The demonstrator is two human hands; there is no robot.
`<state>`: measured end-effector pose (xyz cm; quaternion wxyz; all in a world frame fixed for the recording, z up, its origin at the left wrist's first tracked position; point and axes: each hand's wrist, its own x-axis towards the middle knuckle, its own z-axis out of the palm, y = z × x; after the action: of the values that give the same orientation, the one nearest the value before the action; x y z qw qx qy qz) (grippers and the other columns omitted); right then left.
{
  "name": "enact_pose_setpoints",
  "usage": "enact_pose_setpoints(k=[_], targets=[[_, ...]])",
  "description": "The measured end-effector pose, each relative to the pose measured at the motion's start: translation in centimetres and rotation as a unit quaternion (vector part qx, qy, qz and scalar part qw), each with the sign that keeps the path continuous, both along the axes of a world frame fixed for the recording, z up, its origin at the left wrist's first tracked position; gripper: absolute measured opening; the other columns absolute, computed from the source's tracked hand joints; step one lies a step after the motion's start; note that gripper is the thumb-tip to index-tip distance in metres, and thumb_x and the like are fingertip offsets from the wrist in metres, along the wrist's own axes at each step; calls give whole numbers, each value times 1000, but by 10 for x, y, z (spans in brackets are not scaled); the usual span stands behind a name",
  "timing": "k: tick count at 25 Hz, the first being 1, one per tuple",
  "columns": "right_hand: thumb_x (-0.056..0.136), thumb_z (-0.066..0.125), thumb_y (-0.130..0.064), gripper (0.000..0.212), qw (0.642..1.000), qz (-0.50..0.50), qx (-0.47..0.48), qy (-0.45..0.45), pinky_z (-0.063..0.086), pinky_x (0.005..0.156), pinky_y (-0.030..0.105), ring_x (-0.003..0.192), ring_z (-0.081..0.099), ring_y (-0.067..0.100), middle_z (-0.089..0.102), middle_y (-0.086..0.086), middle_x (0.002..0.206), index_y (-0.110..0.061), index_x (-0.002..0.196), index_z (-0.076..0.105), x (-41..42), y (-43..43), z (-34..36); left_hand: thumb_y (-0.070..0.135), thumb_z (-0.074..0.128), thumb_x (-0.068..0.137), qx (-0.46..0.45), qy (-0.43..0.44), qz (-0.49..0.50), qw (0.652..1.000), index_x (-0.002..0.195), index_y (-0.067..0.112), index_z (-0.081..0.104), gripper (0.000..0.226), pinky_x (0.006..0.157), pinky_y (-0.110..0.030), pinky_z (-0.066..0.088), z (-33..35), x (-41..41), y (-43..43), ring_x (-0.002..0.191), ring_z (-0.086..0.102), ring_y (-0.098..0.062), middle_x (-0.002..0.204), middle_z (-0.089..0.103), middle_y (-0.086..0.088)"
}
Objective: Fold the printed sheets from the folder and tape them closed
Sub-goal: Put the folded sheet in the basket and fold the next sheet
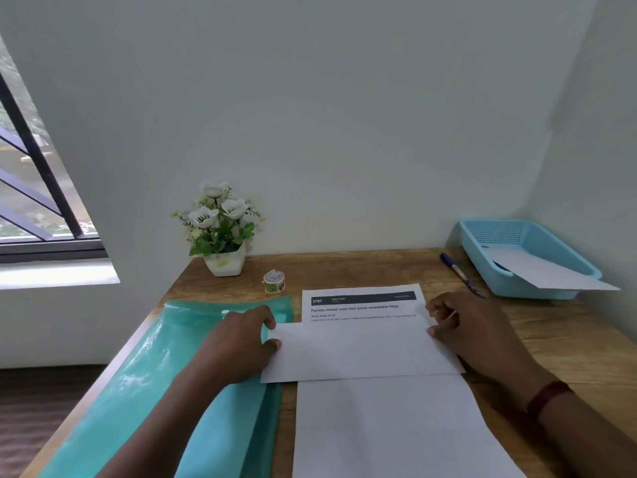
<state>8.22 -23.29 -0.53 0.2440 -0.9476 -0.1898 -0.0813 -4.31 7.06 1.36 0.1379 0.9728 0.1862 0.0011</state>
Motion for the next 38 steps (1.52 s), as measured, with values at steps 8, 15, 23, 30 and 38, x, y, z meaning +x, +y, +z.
enact_pose_setpoints(k=[8, 15, 23, 30, 38], targets=[[96, 29, -60, 60, 971, 191, -127, -65, 21, 116, 35, 147, 19, 15, 25, -9, 158, -34, 149, 29, -35, 37, -19, 55, 20, 100, 105, 5, -140, 984, 155, 29, 5, 62, 120, -53, -2, -29, -1, -53, 150, -5, -22, 164, 1, -3], [88, -3, -67, 66, 947, 222, -233, 6, -14, 119, 38, 144, -27, 8, -27, -15, 156, -44, 149, -16, -33, 43, -30, 61, 7, 97, 112, 27, -194, 974, 152, 38, -14, 63, 117, -57, -12, -42, 0, -62, 145, -28, -21, 161, -21, 2], [86, -5, -69, 67, 942, 226, -250, 2, -12, 120, 43, 144, -27, 10, -27, -13, 157, -45, 148, -18, -32, 45, -31, 60, 5, 97, 120, 14, -194, 974, 148, 44, -20, 59, 115, -59, -13, -50, 0, -64, 144, -31, -23, 160, -24, 2], [90, -1, -67, 65, 939, 227, -258, 9, -13, 120, 44, 144, -28, 12, -27, -12, 156, -44, 148, -17, -32, 44, -31, 61, 4, 97, 127, 22, -193, 973, 148, 44, -20, 59, 115, -59, -14, -53, 3, -64, 143, -31, -23, 160, -25, 2], [89, -1, -68, 66, 938, 229, -259, 10, -13, 120, 42, 144, -27, 12, -27, -11, 157, -44, 148, -17, -30, 44, -32, 62, 2, 96, 124, 31, -195, 972, 148, 44, -21, 60, 115, -59, -13, -54, 3, -63, 142, -33, -22, 158, -28, 3]])
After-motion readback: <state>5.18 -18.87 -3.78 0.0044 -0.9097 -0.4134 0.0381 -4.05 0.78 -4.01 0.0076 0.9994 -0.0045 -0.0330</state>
